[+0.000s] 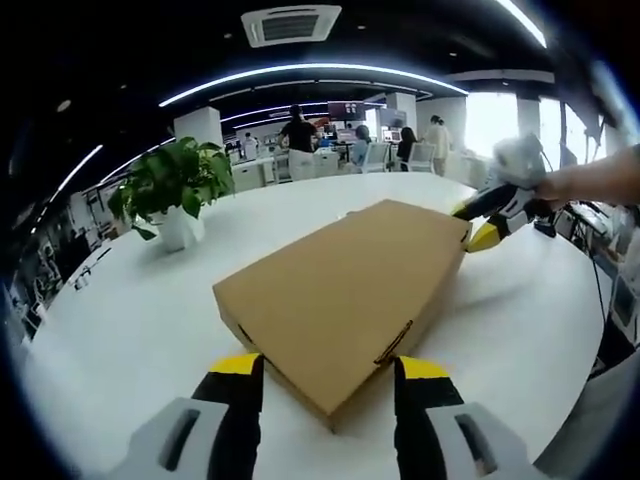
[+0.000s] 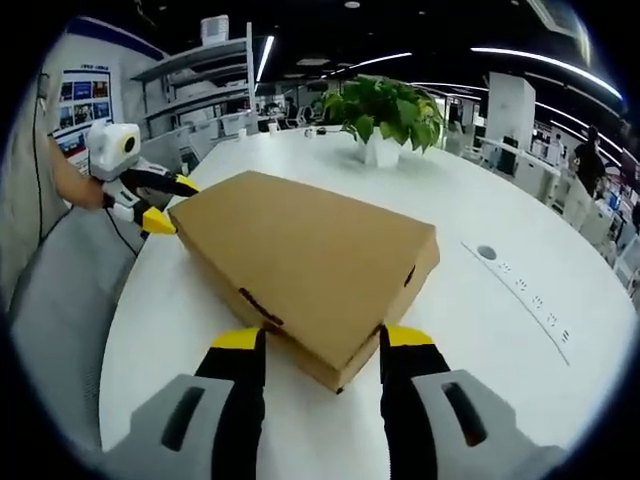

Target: Operate the shoe box by opening the lid, removing the specified soft item, and placing it in the target area until the item is outside and the box remains undamaged.

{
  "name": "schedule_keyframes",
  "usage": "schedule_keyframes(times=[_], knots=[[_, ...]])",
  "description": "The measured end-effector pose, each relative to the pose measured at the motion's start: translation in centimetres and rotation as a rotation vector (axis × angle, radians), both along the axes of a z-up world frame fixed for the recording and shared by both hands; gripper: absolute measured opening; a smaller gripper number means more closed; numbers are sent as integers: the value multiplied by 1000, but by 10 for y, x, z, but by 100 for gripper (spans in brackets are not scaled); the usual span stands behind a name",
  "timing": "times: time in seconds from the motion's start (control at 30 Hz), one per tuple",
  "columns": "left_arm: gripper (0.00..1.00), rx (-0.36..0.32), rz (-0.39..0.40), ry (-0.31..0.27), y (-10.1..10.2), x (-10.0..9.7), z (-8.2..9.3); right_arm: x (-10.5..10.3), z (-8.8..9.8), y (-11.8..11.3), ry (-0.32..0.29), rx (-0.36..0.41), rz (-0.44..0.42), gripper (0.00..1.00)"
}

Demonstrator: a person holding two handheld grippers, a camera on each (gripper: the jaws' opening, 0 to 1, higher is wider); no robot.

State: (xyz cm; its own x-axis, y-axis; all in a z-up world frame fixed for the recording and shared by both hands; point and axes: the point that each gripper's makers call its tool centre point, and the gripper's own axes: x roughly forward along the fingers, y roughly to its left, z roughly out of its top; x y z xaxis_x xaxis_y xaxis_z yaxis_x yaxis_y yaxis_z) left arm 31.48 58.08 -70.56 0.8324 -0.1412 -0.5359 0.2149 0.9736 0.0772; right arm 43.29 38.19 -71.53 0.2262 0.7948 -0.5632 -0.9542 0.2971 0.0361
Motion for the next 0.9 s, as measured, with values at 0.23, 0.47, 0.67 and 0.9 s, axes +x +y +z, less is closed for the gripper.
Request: schedule_keyframes(times=[0.23,0.47,0.67,0.9], knots=[[53,5,-8,10,6,-3,-1,-9,0,3,4,-13,-30,41],[52,0,-40,21,15,-7,0,-21,0,7,13,-23,-67,41],[50,-50,-58,59,23,-11,-3,-32,0,12,27,-44,-103,40],[50,-29,-109,80,33,-10,-2,-44,0,16,34,-52,-154,40]])
